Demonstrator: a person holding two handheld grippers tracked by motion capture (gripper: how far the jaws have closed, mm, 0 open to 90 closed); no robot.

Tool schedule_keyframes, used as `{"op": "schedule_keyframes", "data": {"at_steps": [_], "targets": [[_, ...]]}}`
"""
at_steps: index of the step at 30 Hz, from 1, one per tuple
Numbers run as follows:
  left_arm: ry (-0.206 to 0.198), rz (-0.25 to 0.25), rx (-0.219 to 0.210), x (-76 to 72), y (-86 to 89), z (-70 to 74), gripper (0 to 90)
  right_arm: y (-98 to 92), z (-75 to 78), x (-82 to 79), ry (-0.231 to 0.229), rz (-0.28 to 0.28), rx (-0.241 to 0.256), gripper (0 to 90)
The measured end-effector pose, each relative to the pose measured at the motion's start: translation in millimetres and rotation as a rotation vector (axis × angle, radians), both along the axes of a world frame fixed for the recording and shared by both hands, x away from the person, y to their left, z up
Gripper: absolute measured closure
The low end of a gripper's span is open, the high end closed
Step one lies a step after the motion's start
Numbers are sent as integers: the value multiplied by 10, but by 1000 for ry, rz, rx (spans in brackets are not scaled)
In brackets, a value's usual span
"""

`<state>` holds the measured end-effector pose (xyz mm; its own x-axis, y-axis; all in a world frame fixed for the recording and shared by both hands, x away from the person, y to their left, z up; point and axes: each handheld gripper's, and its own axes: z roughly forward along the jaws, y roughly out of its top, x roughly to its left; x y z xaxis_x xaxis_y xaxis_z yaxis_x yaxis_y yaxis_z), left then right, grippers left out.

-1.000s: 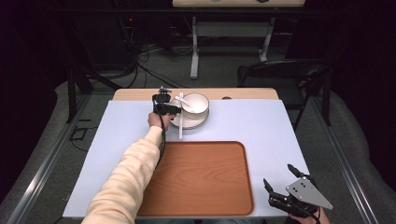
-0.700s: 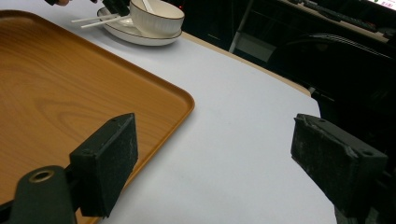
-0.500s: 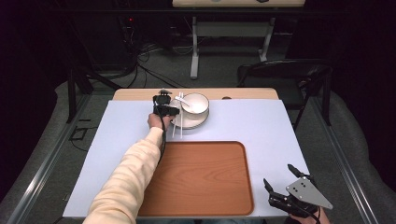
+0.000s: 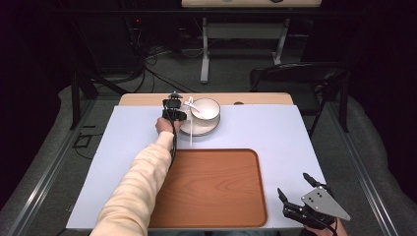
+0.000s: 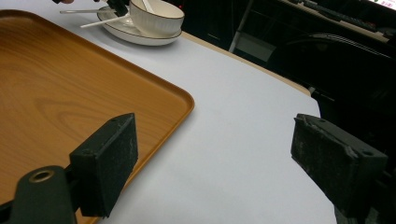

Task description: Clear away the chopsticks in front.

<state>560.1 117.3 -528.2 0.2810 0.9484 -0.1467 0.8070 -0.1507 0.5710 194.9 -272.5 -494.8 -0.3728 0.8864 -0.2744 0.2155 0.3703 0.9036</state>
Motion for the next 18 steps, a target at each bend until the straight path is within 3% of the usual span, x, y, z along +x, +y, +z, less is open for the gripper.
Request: {"op": "schedule_keyframes", "data": {"at_steps": [10, 18], "targets": [[-14, 19, -16, 23, 101, 43, 844, -3, 0, 1, 0, -1, 2, 144], [-60, 37, -55, -32, 263, 252, 843, -2, 0, 1, -1, -2, 1, 143]]}}
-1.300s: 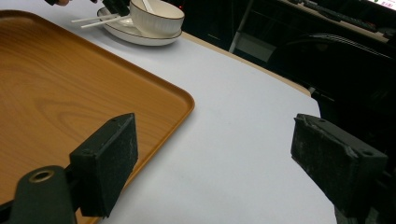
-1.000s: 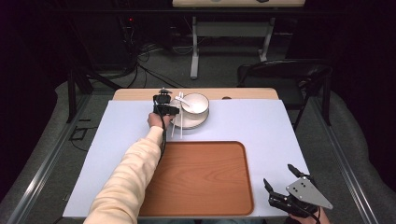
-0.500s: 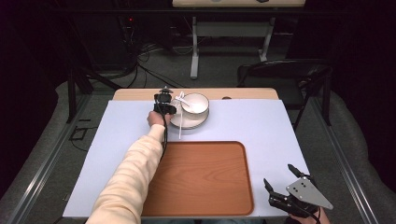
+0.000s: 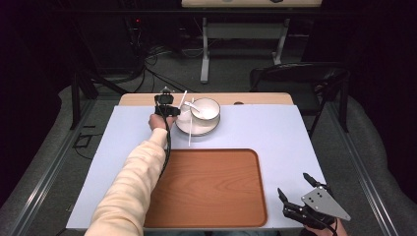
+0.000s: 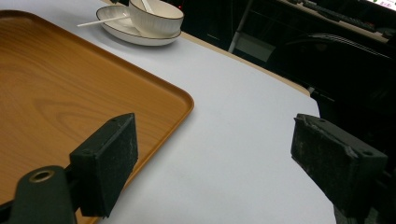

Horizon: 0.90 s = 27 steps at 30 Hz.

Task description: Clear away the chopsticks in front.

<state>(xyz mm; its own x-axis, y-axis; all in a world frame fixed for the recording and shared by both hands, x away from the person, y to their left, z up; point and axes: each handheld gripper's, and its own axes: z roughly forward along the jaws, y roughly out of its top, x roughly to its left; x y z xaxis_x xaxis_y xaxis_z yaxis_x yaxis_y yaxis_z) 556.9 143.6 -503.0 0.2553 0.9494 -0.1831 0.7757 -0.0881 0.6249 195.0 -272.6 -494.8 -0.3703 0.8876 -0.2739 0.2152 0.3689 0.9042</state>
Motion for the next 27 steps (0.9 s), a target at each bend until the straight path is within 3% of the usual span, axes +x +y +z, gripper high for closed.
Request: {"op": "schedule_keyframes", "data": {"at_steps": [3, 13, 27], "targets": [[-15, 0, -26, -39, 53, 76, 843, 6, 0, 2, 5, 1, -3, 143], [-41, -18, -50, -169, 101, 242, 843, -1, 1, -1, 0, -2, 1, 143], [-67, -16, -100, -465, 302, 368, 843, 3, 0, -1, -1, -2, -2, 143]]}}
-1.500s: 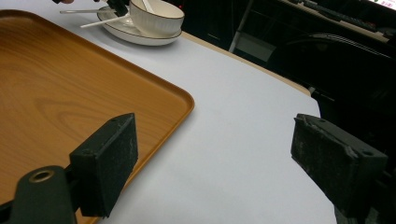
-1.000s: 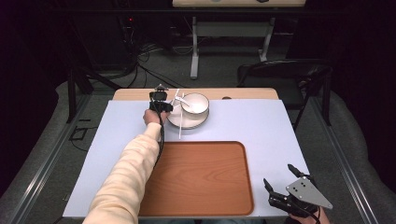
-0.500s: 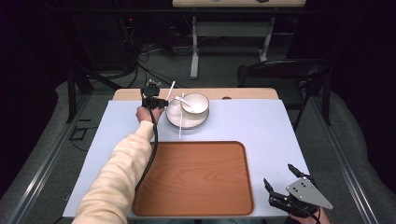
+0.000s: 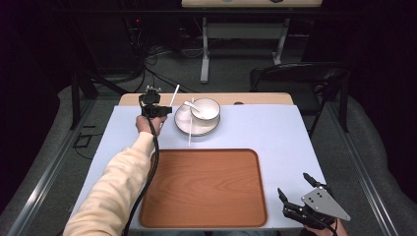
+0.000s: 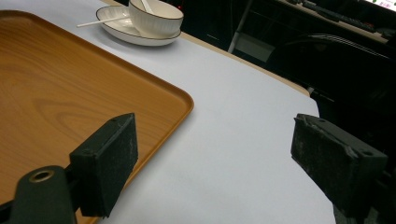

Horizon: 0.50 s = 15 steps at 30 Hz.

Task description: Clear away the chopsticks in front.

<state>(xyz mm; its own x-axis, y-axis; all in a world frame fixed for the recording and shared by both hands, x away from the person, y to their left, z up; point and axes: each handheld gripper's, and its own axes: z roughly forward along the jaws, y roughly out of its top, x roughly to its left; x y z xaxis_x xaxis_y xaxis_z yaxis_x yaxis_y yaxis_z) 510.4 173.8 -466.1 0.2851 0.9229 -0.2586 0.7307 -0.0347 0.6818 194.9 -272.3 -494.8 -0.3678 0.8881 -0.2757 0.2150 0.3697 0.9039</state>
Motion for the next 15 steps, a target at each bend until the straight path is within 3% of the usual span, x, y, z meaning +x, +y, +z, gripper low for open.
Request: {"op": "schedule_keyframes", "data": {"at_steps": [15], "targets": [[-61, -19, -50, -464, 184, 125, 843, -1, 1, -3, -1, 0, 1, 143]]}}
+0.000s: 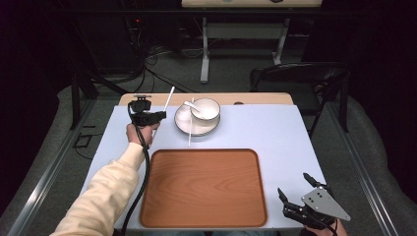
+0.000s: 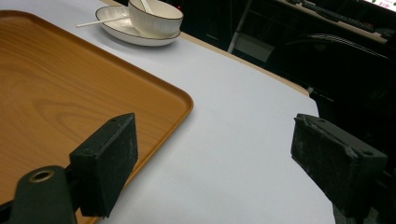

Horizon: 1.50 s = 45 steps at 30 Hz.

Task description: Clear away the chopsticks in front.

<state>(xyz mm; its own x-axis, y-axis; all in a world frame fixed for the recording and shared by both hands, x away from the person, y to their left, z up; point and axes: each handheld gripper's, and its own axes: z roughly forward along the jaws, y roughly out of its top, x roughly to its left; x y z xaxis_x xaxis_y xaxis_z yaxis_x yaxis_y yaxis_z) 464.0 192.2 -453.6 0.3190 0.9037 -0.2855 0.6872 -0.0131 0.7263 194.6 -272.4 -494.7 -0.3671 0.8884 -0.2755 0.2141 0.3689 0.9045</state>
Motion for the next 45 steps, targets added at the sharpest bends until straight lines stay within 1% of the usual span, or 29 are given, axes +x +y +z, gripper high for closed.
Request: {"op": "schedule_keyframes", "data": {"at_steps": [4, 6, 11, 16, 20, 25, 28, 33, 38, 40, 45], "targets": [[-6, -6, -12, -110, 46, 11, 843, -1, 0, 1, 0, -2, 2, 143], [-16, -11, -16, -176, 62, 22, 843, 1, 0, 1, 0, -1, 0, 143], [-25, -26, -39, -355, 91, 26, 843, 1, 0, 2, 0, -1, -2, 143], [-26, -46, -53, -515, 94, -1, 843, -2, 1, -3, -3, -2, -1, 143], [-24, -52, -61, -618, 100, -21, 843, 0, 0, -1, -4, -1, -2, 143], [-19, -62, -59, -762, 77, -67, 843, 3, 1, -2, -3, -1, -3, 143], [-4, -72, -52, -840, 52, -117, 843, 1, 1, 0, -2, -2, -2, 143], [25, -90, -53, -970, 34, -219, 843, 0, 1, 0, -3, -1, -2, 143], [38, -75, -61, -1097, 40, -319, 843, 2, 2, 1, -1, 0, -1, 143], [41, -73, -53, -1145, 46, -358, 842, 4, 1, 4, 0, 1, -4, 143], [80, -50, -32, -1268, 61, -519, 842, 8, 1, 7, -1, 0, -3, 143]]}}
